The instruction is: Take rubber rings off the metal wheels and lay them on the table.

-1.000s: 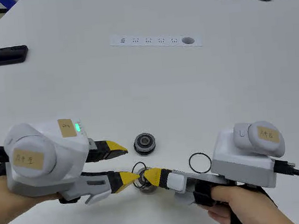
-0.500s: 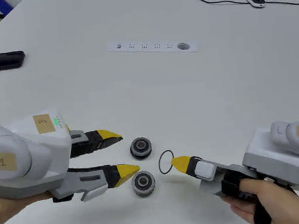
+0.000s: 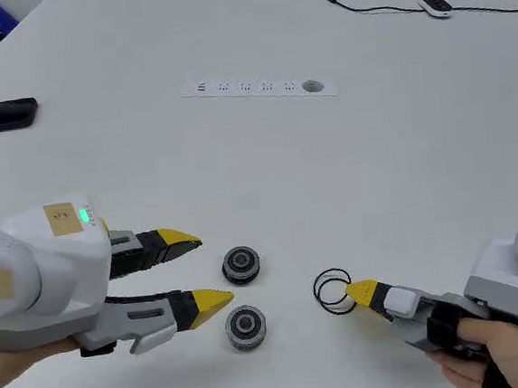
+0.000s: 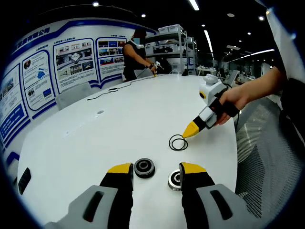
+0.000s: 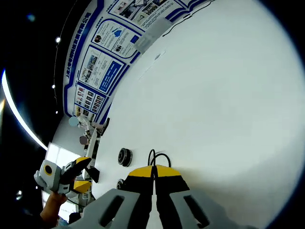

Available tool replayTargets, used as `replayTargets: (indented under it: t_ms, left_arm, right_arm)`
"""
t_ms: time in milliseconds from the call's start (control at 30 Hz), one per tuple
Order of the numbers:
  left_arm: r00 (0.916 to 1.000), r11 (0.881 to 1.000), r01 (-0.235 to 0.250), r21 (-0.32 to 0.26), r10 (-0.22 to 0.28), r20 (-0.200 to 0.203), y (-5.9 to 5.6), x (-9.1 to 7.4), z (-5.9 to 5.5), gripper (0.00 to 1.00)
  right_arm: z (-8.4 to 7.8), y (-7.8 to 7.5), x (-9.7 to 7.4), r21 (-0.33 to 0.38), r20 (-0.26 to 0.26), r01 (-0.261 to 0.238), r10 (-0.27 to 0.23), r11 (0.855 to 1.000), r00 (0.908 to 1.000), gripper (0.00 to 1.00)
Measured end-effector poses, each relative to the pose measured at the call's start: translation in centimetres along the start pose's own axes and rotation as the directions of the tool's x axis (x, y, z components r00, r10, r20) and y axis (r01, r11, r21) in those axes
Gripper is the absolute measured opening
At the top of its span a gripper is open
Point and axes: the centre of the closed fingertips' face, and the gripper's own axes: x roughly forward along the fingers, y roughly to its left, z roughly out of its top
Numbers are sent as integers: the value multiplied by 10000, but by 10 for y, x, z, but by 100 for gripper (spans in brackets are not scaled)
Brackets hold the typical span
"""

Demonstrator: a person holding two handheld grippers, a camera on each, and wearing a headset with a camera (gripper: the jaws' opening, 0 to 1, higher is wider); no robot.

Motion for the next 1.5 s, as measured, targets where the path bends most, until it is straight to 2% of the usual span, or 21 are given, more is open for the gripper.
replayTargets:
  t_ms: [167, 400, 533, 567, 667, 700, 767, 900, 1000, 1100, 1133, 1267, 1367, 1500]
  left_arm:
    - [10000, 10000, 32, -41, -32, 0, -1, 1, 0, 40]
    - [9999, 9999, 100, -3, -100, -78, -3, 3, -3, 39]
    - [9998, 9999, 56, 124, -53, -207, -2, 3, -5, 39]
    - [9996, 9998, 68, 205, -62, -259, -2, 4, -6, 39]
    - [9996, 9997, 107, 222, -101, -275, 0, 5, -5, 39]
    - [9997, 9998, 58, 185, -53, -246, 3, 6, -5, 39]
    - [9991, 9995, -99, 293, 111, -406, 9, 8, -7, 40]
    - [9980, 9987, -13, 501, 45, -628, 15, 14, -10, 40]
    - [9970, 9984, -29, 567, 73, -775, 21, 20, -12, 39]
    - [9967, 9989, 42, 477, -4, -806, 24, 25, -12, 37]
    - [9963, 9987, 80, 505, -36, -856, 25, 28, -13, 36]
    - [9950, 9983, 257, 517, -205, -979, 28, 36, -14, 36]
    - [9942, 9980, 393, 489, -342, -1021, 29, 43, -15, 34]
    - [9912, 9970, 594, 487, -531, -1213, 29, 51, -19, 31]
  right_arm:
    - [-4, -6, -2, 38, -177, 352, -352, 9994, 9992, 5]
    - [-2, -8, -7, -56, -58, 482, -482, 9988, 9988, 7]
    - [1, -15, -11, -751, -29, 776, -780, 9942, 9969, 9]
    - [2, -15, -12, -702, 43, 769, -768, 9946, 9970, 9]
    - [13, -12, -16, -825, 489, 544, -505, 9951, 9975, 9]
    - [19, -8, -17, -1613, 687, 331, -222, 9864, 9974, 9]
    - [21, 3, -18, -2339, 680, -66, 231, 9722, 9974, 11]
    - [23, 21, -15, -2584, 692, -695, 903, 9635, 9935, 16]
    - [21, 35, -11, -2635, 488, -1262, 1439, 9564, 9884, 22]
    - [15, 49, -7, -2803, 71, -1937, 2038, 9402, 9790, 31]
    - [12, 54, -5, -2971, -123, -2143, 2207, 9305, 9753, 34]
    - [6, 67, 0, -3142, -533, -2745, 2718, 9088, 9609, 46]
    - [1, 73, 4, -3219, -872, -3032, 2908, 8969, 9528, 51]
    - [-6, 78, 8, -3163, -1163, -3311, 3100, 8890, 9436, 53]
